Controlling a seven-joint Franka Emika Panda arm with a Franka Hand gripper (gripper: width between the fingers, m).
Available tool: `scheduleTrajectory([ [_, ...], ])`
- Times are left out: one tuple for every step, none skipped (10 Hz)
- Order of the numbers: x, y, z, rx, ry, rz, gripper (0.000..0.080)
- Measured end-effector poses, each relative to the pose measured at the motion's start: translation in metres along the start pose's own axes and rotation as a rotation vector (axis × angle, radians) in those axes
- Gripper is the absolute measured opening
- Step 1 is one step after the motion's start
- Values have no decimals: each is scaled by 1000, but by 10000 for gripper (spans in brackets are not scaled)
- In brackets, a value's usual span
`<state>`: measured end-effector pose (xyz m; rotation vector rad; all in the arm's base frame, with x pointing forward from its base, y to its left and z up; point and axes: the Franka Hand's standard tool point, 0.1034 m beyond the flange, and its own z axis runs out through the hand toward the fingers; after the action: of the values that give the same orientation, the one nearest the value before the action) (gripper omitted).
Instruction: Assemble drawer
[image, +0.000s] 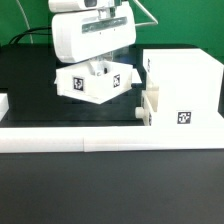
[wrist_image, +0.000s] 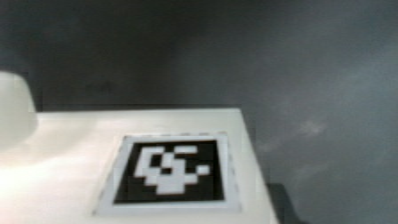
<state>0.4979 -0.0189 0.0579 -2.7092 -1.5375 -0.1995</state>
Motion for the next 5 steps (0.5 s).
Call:
scheduleTrajectory([
  [-1,0,1,1,-2,-38,42],
  [-2,0,1,-1,-7,-118,42],
  [-2,0,1,0,-9,-157,42],
  [-3,1,1,2,-15,-247,42],
  [-1,4,0,17,-29,-316,42],
])
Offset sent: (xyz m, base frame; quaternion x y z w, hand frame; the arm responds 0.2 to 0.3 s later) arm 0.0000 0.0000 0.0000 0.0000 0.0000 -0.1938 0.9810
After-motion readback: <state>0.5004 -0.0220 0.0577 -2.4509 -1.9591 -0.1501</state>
